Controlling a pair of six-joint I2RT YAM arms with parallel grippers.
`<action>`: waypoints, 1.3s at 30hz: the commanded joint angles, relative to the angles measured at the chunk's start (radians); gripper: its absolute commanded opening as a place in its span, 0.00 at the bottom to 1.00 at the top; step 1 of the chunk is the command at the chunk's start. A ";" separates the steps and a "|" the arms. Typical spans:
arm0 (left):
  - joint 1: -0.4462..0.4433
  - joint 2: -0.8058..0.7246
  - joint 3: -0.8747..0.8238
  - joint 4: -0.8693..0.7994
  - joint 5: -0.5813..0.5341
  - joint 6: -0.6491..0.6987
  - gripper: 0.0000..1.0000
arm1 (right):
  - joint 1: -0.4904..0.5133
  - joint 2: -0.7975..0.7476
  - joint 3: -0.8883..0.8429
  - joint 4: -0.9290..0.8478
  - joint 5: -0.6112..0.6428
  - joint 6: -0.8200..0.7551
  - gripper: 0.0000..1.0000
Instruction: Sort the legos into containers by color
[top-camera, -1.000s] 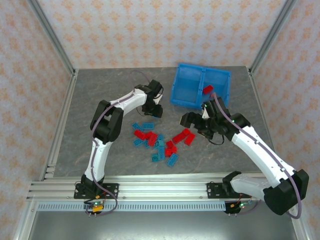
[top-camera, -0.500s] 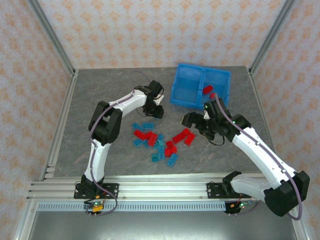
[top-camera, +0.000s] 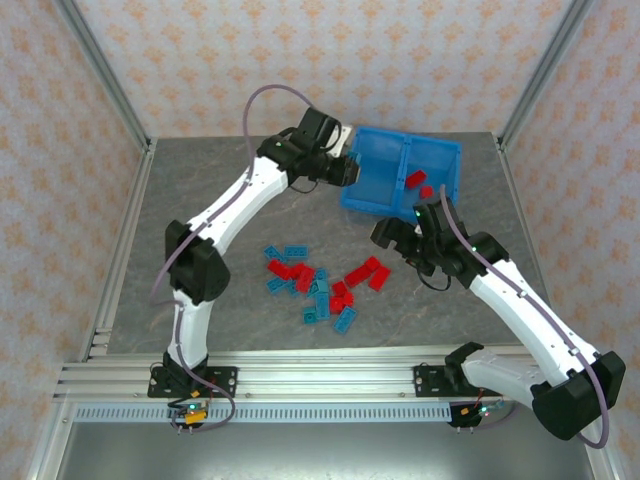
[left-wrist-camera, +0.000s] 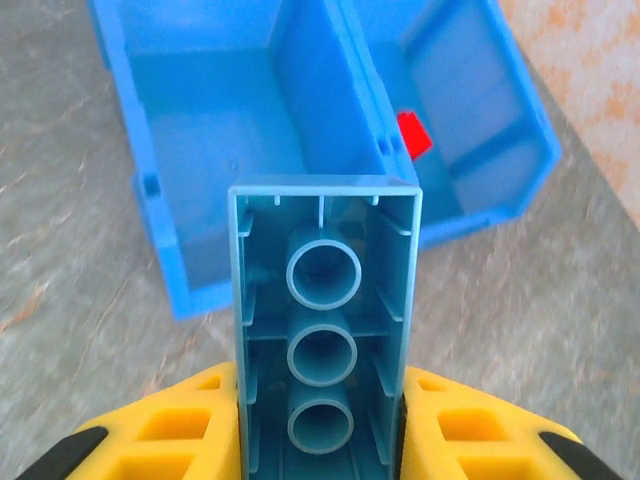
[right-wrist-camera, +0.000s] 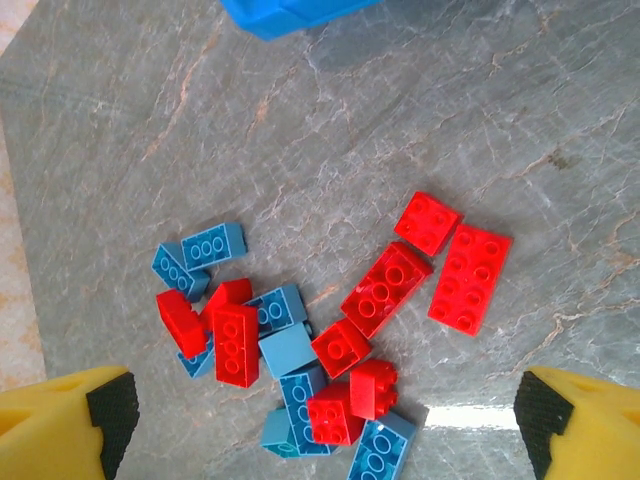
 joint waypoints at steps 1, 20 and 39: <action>0.005 0.101 0.019 0.024 0.013 -0.116 0.21 | 0.006 -0.010 0.031 0.021 0.059 0.021 0.98; -0.053 0.546 0.555 -0.032 -0.073 -0.381 0.25 | 0.006 -0.045 0.016 -0.030 0.045 0.004 0.98; -0.060 0.214 0.465 -0.188 -0.143 -0.150 0.77 | 0.005 -0.074 -0.025 -0.013 0.094 0.047 0.98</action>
